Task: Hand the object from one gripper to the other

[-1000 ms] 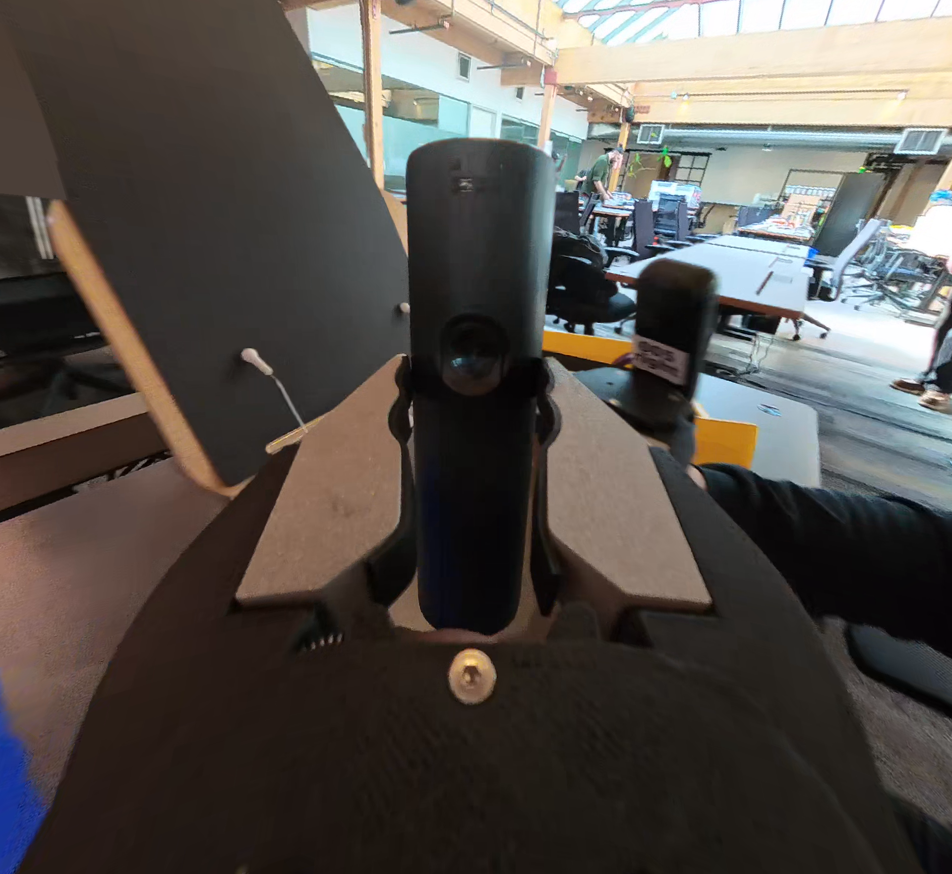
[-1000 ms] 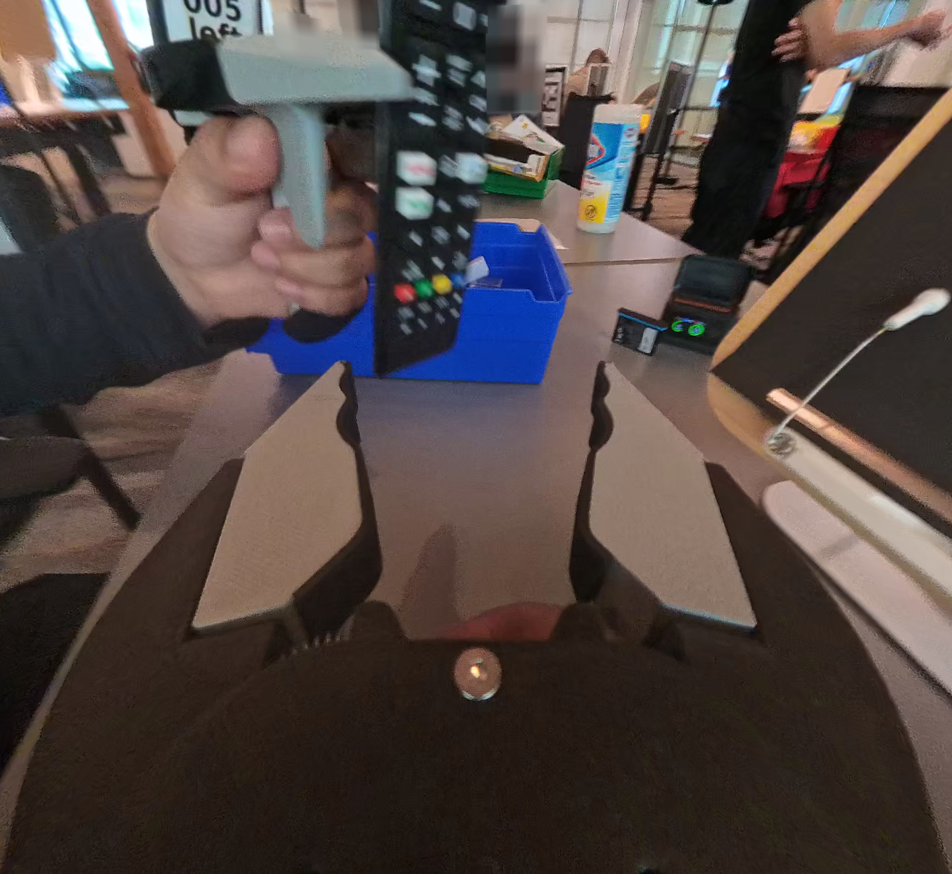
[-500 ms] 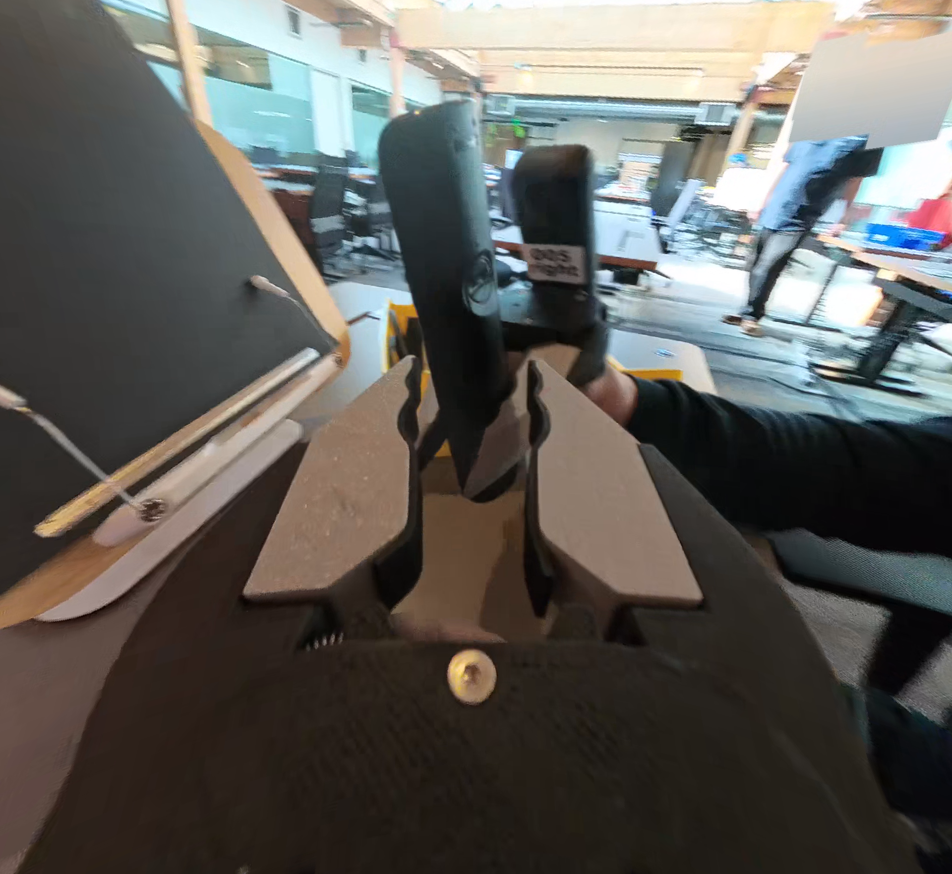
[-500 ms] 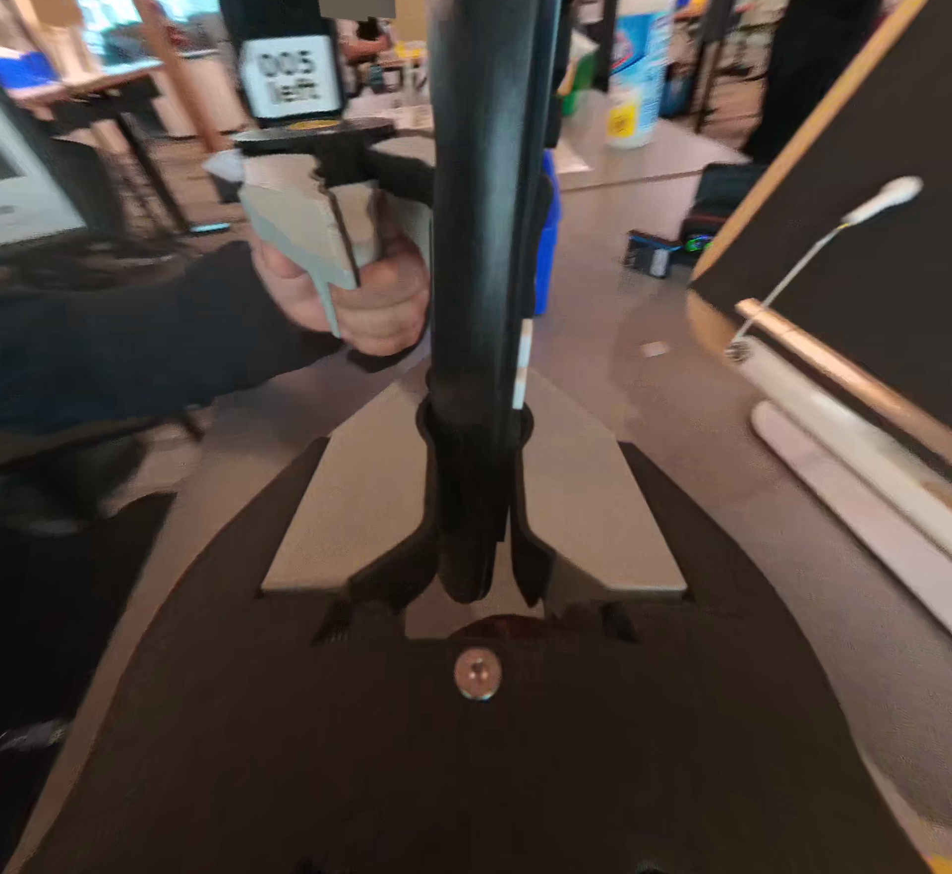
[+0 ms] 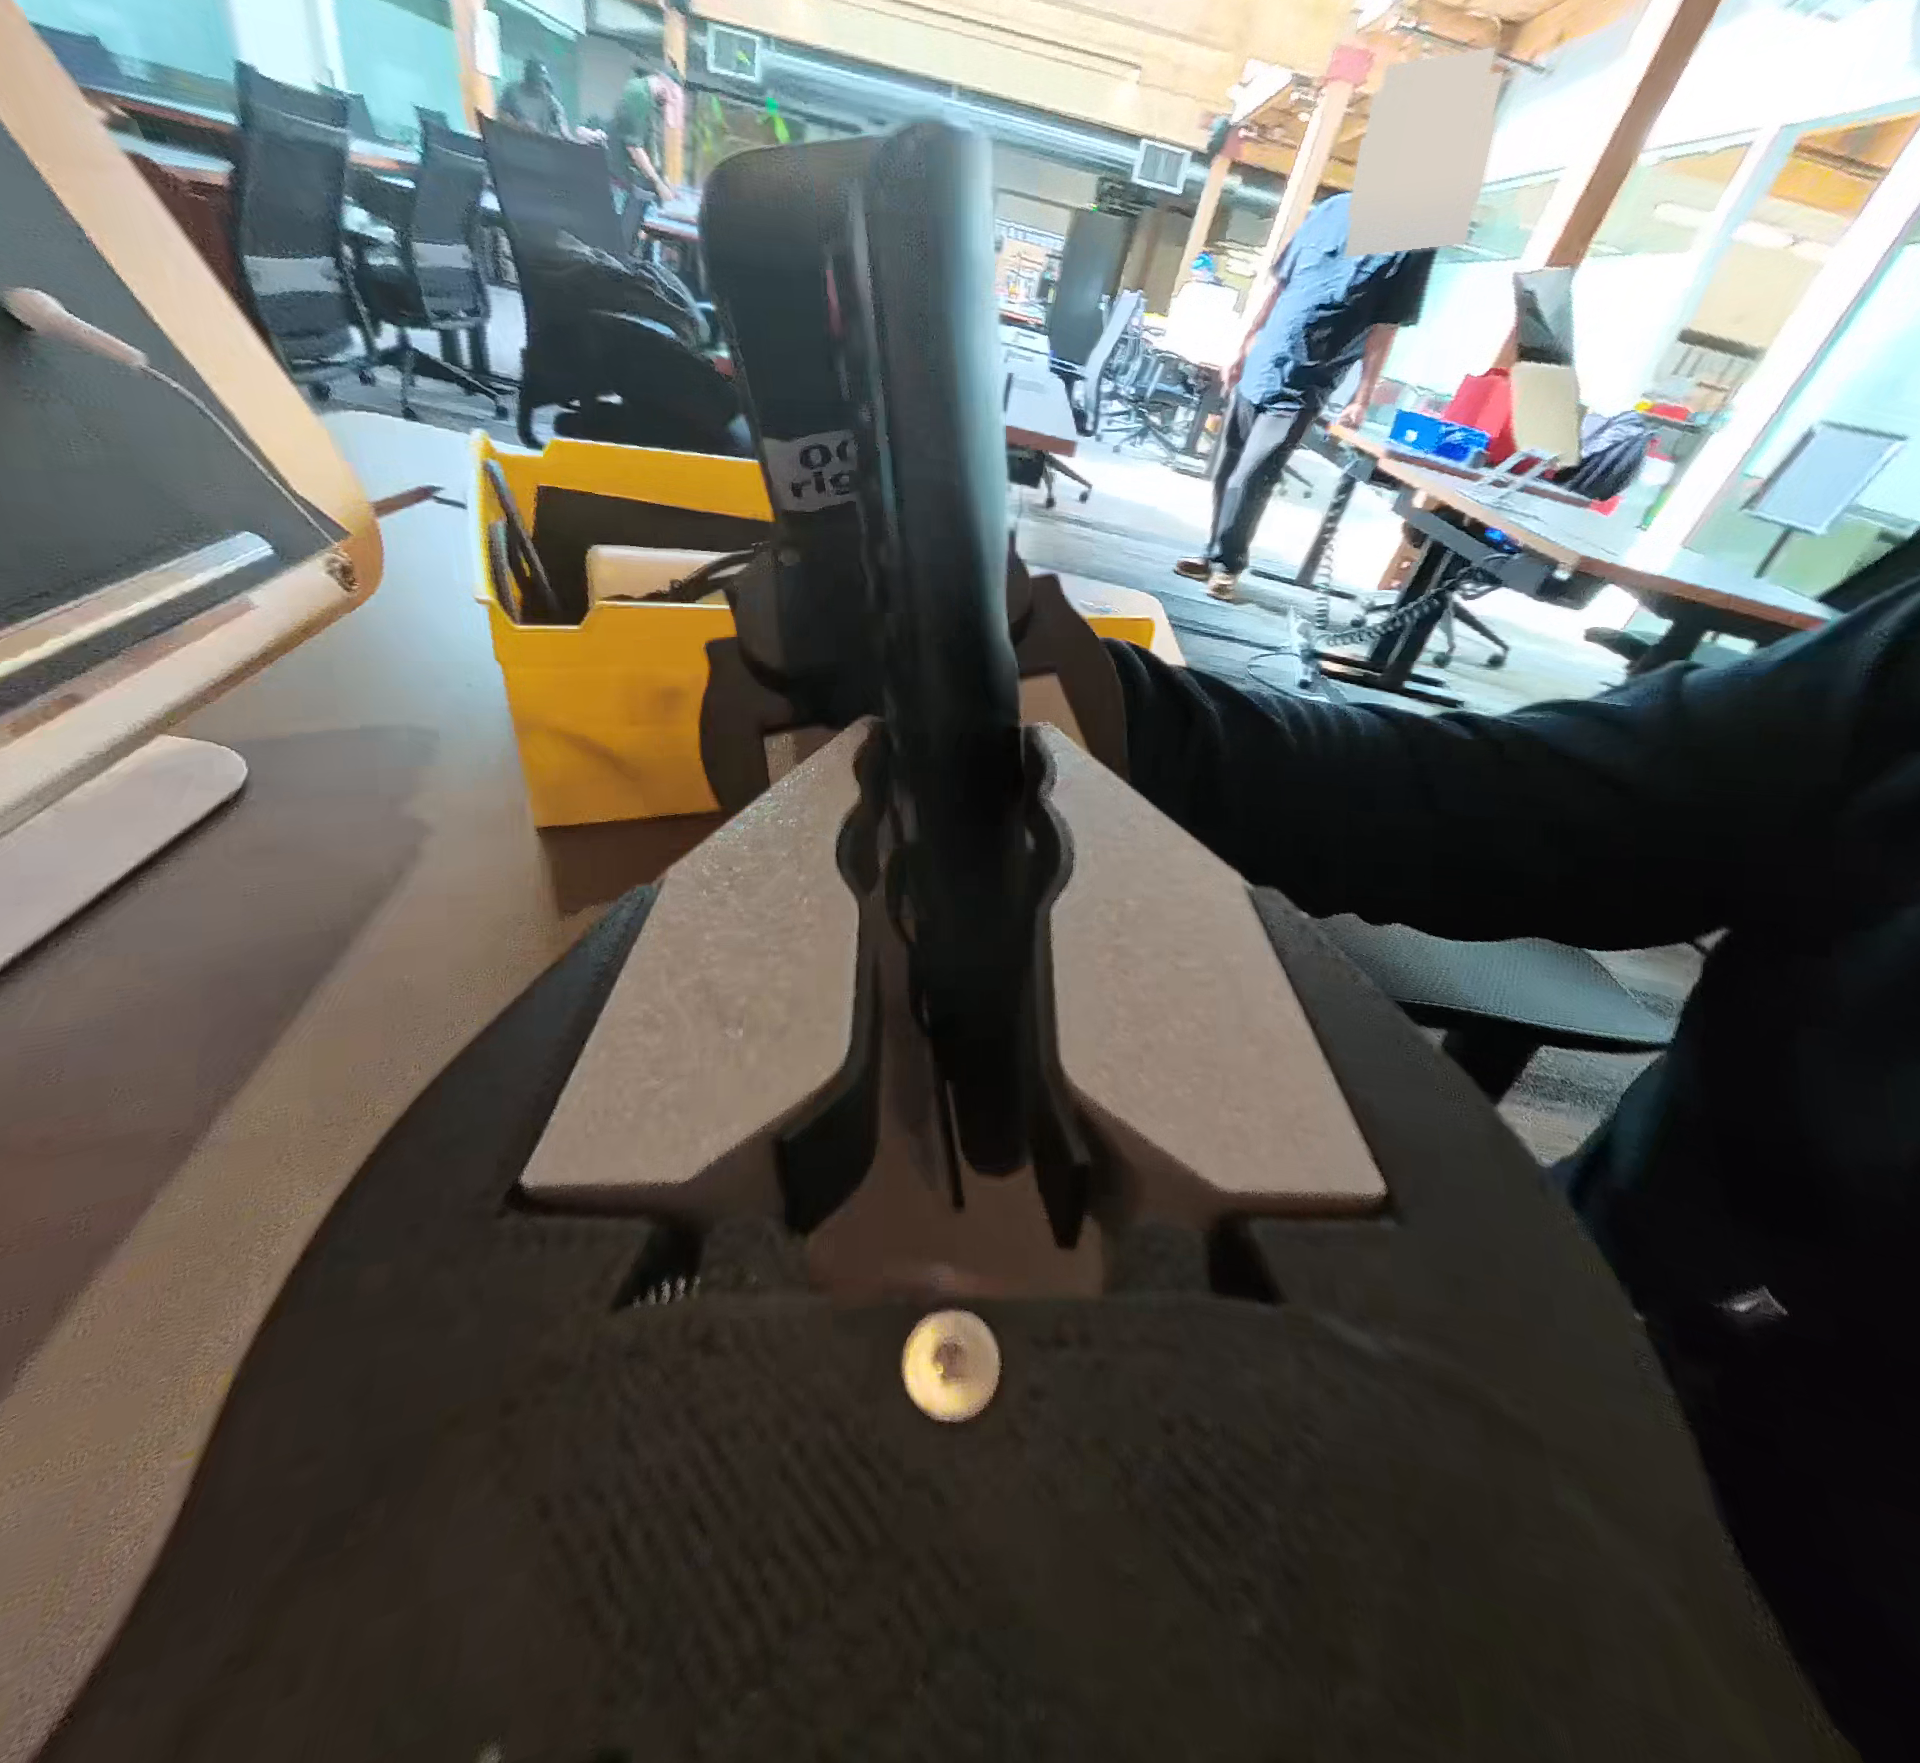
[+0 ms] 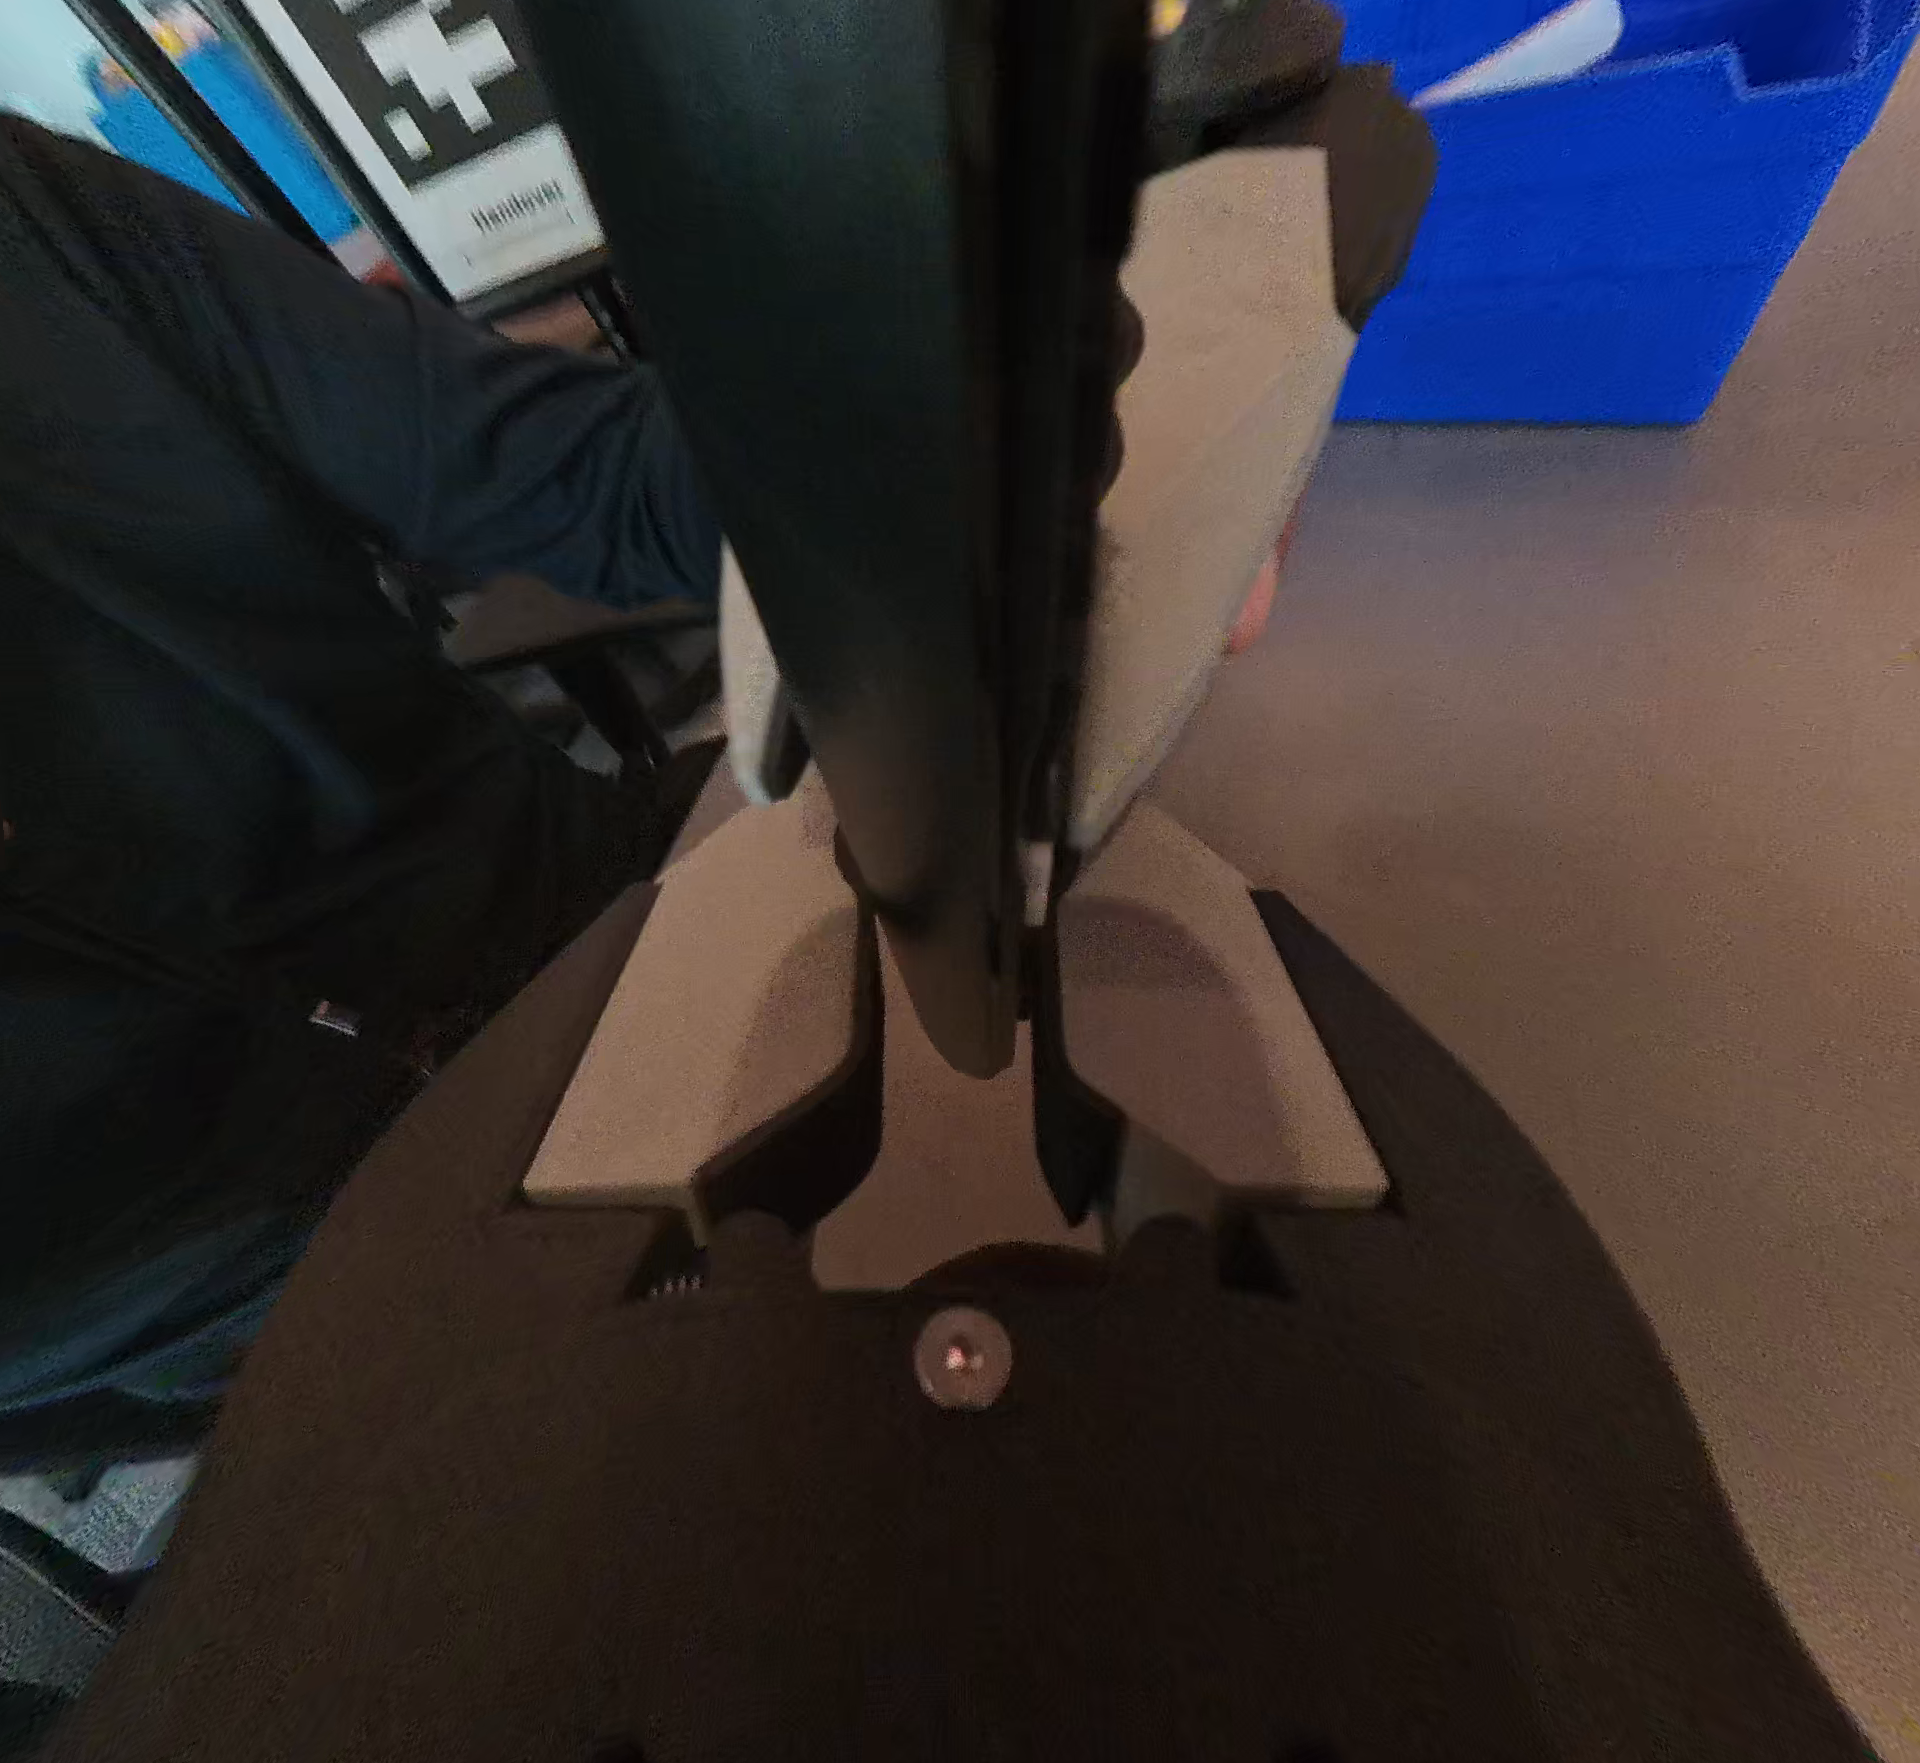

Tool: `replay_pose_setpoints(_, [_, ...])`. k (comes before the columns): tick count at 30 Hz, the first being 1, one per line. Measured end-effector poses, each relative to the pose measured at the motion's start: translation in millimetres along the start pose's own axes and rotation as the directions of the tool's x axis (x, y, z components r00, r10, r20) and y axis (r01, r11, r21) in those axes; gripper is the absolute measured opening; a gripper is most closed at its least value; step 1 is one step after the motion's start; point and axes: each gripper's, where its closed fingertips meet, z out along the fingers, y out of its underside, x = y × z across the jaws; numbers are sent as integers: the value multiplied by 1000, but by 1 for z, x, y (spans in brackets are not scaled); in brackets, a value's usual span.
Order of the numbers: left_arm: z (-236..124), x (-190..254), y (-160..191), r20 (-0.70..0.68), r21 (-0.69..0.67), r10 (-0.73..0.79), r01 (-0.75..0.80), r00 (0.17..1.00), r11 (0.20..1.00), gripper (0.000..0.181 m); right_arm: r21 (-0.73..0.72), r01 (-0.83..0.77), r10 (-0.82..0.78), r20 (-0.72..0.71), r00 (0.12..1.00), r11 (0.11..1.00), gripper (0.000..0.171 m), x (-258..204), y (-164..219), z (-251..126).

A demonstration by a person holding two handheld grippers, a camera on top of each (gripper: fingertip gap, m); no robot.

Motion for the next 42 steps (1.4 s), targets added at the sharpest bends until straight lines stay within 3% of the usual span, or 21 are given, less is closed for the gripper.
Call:
replay_pose_setpoints(4, [-4, -15, 0, 152, -46, 156, -151, 976, 987, 22, 22, -30, 33, -151, 988, 999, 27, 27, -4, -7])
replay_pose_setpoints(7, [-19, -34, -16, 261, 40, 124, -139, 957, 989, 21, 108, 0, 36, -335, 941, 994, 41, 52, -18, -36])
replay_pose_setpoints(10, [-39, -70, -12, 423, 34, 65, -87, 904, 996, 22, 103, 175, -90, -554, 828, 979, 21, 67, -34, -59])
replay_pose_setpoints(12, [-47, -90, 0, 520, -27, 69, -65, 851, 998, 22, 42, 282, -188, -650, 736, 958, 27, 68, -42, -63])
replay_pose_setpoints(15, [-48, -98, 9, 542, -34, 27, -10, 840, 999, 22, -130, 412, -370, -727, 579, 902, 45, 61, -50, -59])
replay_pose_setpoints(18, [-50, -101, 12, 550, -33, 5, 16, 835, 999, 22, -330, 518, -563, -726, 395, 789, 46, 50, -54, -51])
replay_pose_setpoints(20, [-48, -98, 14, 529, -38, -6, 31, 848, 999, 22, -397, 530, -616, -711, 339, 749, 39, 48, -53, -43])
replay_pose_setpoints(22, [-35, -82, 16, 446, -60, -1, 31, 895, 998, 22, -433, 494, -625, -704, 338, 754, 38, 56, -45, -36])
replay_pose_setpoints(23, [-32, -81, 20, 458, -93, 18, 28, 889, 995, 22, -436, 488, -623, -706, 336, 756, 44, 60, -43, -34])
replay_pose_setpoints(25, [-31, -83, 25, 470, -136, 64, 1, 880, 991, 21, -458, 493, -639, -709, 299, 739, 36, 61, -43, -37])
replay_pose_setpoints(27, [-36, -89, 23, 480, -85, 0, 47, 877, 995, 22, -467, 486, -633, -728, 263, 739, 42, 62, -47, -45])
replay_pose_setpoints(31, [-40, -90, 26, 472, -113, 28, 29, 881, 993, 21, -448, 503, -630, -725, 279, 739, 29, 57, -50, -45])
replay_pose_setpoints(33, [-30, -79, 27, 443, -147, 78, -13, 893, 989, 22, -457, 488, -637, -706, 309, 744, 32, 61, -41, -38])
replay_pose_setpoints(36, [-35, -89, 27, 485, -153, 84, -10, 870, 988, 22, -496, 489, -660, -708, 251, 718, 31, 62, -44, -42])
replay_pose_setpoints(42, [-32, -82, 26, 468, -170, 128, -53, 874, 984, 22, -423, 497, -614, -720, 323, 758, 34, 61, -42, -36])
